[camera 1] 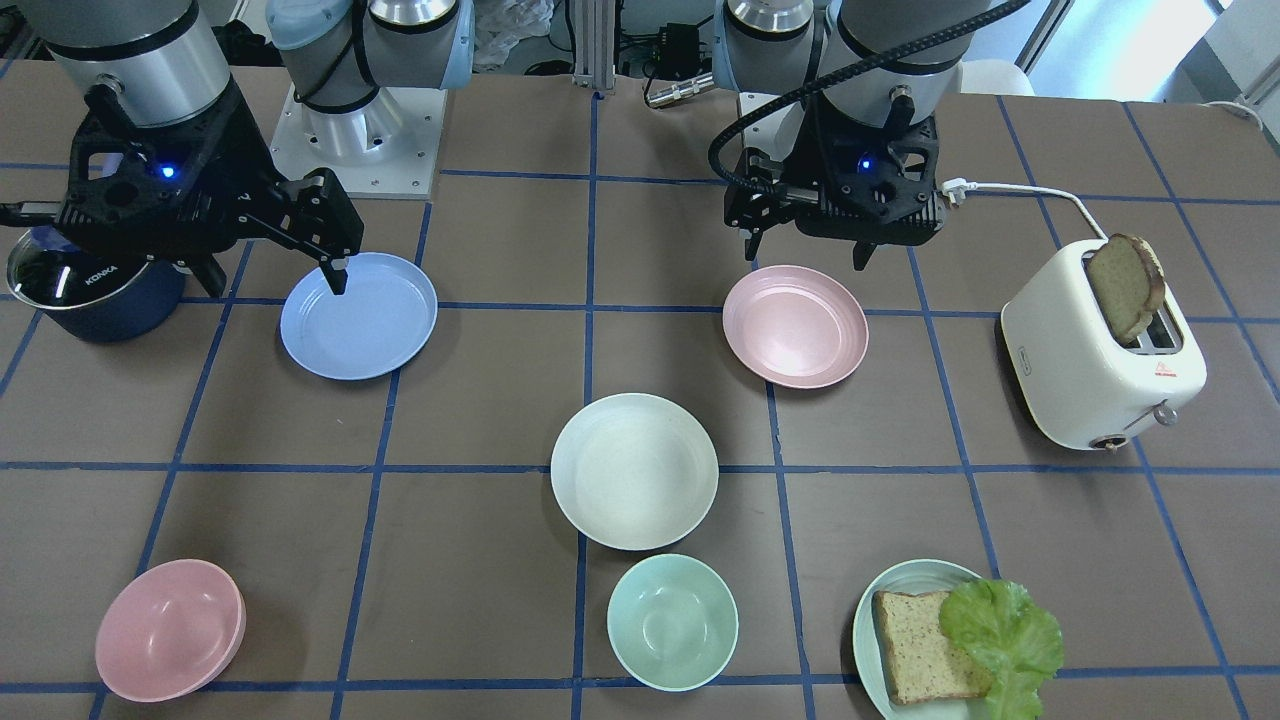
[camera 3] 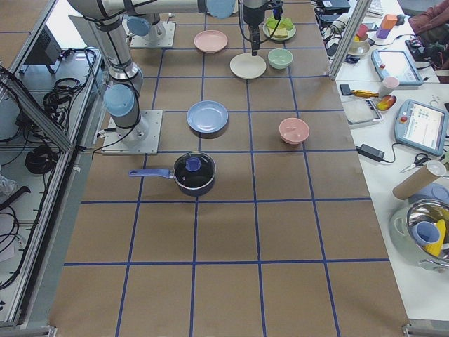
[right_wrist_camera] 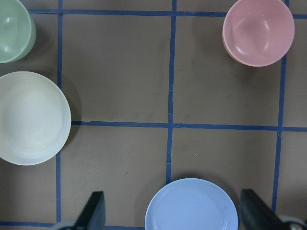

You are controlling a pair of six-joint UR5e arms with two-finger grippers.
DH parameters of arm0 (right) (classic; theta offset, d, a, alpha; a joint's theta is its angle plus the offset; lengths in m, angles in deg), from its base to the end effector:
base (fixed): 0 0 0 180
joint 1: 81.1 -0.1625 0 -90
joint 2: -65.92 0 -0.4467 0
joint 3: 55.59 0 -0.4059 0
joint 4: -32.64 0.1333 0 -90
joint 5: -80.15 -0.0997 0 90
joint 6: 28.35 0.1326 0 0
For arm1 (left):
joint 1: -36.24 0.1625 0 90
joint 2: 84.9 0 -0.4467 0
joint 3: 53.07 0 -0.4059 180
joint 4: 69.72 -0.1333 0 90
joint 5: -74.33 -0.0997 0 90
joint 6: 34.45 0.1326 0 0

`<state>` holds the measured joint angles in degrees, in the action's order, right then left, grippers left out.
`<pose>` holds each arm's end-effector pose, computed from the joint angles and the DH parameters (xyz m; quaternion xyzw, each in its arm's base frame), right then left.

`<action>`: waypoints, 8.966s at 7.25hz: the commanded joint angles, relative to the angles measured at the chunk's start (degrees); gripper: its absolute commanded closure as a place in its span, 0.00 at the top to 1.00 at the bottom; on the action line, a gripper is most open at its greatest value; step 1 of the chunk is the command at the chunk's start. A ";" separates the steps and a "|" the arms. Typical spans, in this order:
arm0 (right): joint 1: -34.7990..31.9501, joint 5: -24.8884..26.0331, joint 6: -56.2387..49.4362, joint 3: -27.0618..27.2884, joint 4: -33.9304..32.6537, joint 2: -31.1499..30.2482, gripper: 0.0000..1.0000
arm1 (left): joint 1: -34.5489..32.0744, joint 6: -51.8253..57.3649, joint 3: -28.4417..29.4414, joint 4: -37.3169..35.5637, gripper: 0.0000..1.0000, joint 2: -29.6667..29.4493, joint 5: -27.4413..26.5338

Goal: Stack three plates with pink and blue

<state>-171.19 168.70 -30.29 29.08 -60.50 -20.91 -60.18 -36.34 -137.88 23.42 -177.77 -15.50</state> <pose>0.1375 -0.5416 0.5010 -0.0183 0.9987 -0.0464 0.0119 -0.1916 -0.5075 0.4911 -0.0395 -0.9992 -0.0072 0.0010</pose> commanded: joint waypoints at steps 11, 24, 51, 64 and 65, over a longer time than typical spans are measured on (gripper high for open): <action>0.01 -0.13 0.00 -0.03 -0.11 -0.01 1.00 | 1.06 0.31 -1.59 -0.33 1.00 1.38 0.00; 0.10 -0.13 0.00 0.67 -0.11 -0.01 1.00 | 1.14 -0.13 -3.24 -0.24 1.00 -1.43 0.09; 25.50 -0.66 -19.43 55.78 -42.74 -8.17 0.00 | -13.97 -20.35 3.25 -18.53 0.00 -25.16 7.49; 13.86 -6.90 2.46 21.06 -20.46 3.22 0.00 | -11.45 -7.70 4.39 -5.76 1.00 -13.35 4.13; 9.11 -6.99 8.38 21.15 -24.94 6.11 0.00 | -9.25 -7.43 3.95 -2.30 1.00 -9.91 4.31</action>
<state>-156.28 161.89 -29.76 50.21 -80.54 -17.82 -72.04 -45.15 -133.48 15.34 -192.34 -11.42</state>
